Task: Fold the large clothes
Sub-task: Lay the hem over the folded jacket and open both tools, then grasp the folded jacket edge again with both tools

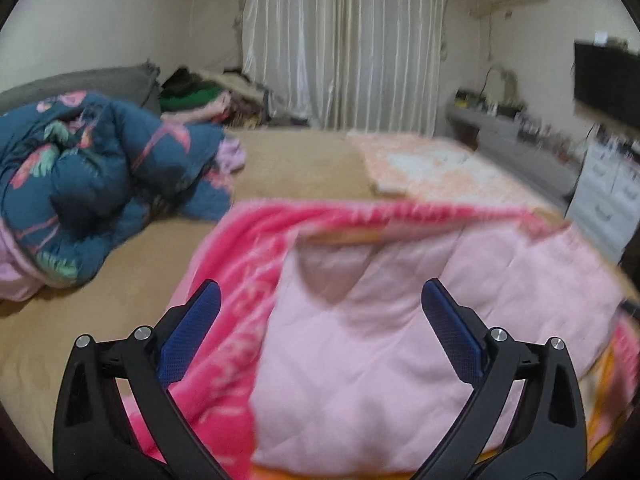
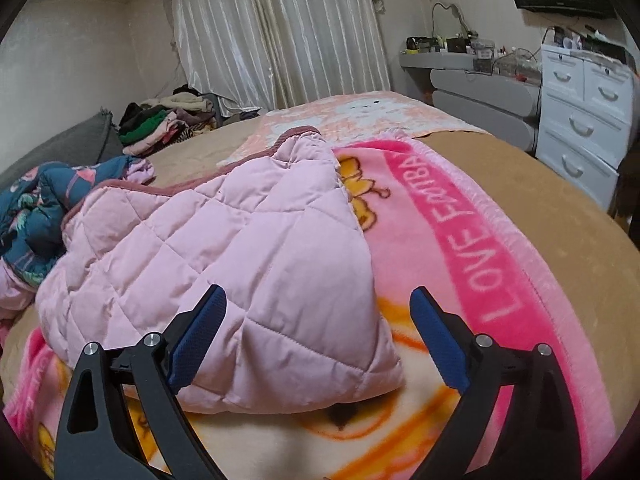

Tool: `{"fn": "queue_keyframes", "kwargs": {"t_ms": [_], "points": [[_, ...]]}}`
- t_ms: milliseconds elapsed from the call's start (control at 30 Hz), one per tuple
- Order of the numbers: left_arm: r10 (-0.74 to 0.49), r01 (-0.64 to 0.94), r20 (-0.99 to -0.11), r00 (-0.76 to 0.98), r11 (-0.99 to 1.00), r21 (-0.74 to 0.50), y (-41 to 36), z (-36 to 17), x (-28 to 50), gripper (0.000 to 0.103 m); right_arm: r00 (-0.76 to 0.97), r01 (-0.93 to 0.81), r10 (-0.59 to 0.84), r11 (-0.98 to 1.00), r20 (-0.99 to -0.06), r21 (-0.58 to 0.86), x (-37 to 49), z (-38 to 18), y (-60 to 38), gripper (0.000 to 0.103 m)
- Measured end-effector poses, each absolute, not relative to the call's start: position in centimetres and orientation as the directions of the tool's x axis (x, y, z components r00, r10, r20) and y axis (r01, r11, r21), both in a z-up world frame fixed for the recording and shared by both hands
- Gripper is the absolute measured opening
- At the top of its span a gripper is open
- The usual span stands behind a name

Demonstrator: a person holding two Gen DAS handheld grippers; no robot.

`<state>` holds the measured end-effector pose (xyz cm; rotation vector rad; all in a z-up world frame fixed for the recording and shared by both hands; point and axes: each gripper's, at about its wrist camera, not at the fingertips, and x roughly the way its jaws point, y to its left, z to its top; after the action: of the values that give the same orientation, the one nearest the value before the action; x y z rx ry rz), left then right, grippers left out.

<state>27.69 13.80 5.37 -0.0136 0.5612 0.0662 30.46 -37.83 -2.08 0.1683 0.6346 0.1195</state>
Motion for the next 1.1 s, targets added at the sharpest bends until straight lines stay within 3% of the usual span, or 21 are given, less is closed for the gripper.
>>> {"fn": "queue_keyframes", "kwargs": {"t_ms": [167,300,333,367,400,467,500,533,567,667,867,1100], "points": [[0.006,-0.023,-0.625,0.781,1.0,-0.019,15.7,0.0,27.5,0.094,0.784,-0.071,0.111,0.993,-0.611,0.089,31.7,-2.3,-36.9,0.093],[-0.098,0.015,-0.679,0.728,0.992,-0.127,16.6,-3.3,27.6,0.094,0.772,-0.113,0.102,0.993,-0.628,0.022,32.9,-3.1,-36.0,0.092],[-0.093,0.016,-0.673,0.733,0.993,-0.121,16.4,-3.6,27.5,0.084,0.769,-0.122,0.104,0.992,-0.631,0.014,33.1,-3.3,-35.9,0.091],[-0.094,0.022,-0.672,0.735,0.993,-0.116,16.1,-3.9,27.4,0.065,0.768,-0.129,0.103,0.992,-0.632,0.005,33.4,-3.5,-35.8,0.084],[-0.08,0.025,-0.671,0.737,0.995,-0.092,15.5,-4.1,27.3,0.057,0.764,-0.139,0.104,0.99,-0.637,-0.006,33.7,-3.8,-35.4,0.079],[-0.065,0.029,-0.663,0.746,0.997,-0.066,14.6,-4.0,27.4,0.032,0.762,-0.146,0.096,0.989,-0.64,-0.025,34.1,-4.1,-34.8,0.057],[-0.061,0.031,-0.657,0.751,0.998,-0.057,14.2,-3.9,27.5,0.027,0.762,-0.143,0.085,0.989,-0.642,-0.039,34.3,-4.2,-34.5,0.05],[-0.051,0.029,-0.649,0.759,0.999,-0.045,13.8,-3.5,27.6,0.019,0.76,-0.143,0.082,0.989,-0.645,-0.043,34.7,-4.2,-34.1,0.035],[-0.038,0.026,-0.639,0.768,0.999,-0.029,13.6,-3.0,27.8,0.016,0.763,-0.14,0.077,0.989,-0.642,-0.047,34.9,-4.0,-33.9,0.029],[-0.019,0.01,-0.615,0.788,1.0,-0.019,13.6,-1.5,29.0,0.014,0.791,-0.136,0.064,0.988,-0.609,-0.073,35.7,-2.3,-33.5,0.022],[-0.004,-0.035,-0.579,0.815,0.998,-0.056,14.3,1.2,32.4,0.013,0.826,-0.104,0.071,0.994,-0.559,-0.028,39.7,1.7,-34.0,0.019],[0.045,-0.087,-0.618,0.785,0.995,-0.039,13.9,1.3,36.8,0.013,0.801,-0.016,0.0,1.0,-0.599,-0.021,45.5,0.8,-33.7,0.019]]}}
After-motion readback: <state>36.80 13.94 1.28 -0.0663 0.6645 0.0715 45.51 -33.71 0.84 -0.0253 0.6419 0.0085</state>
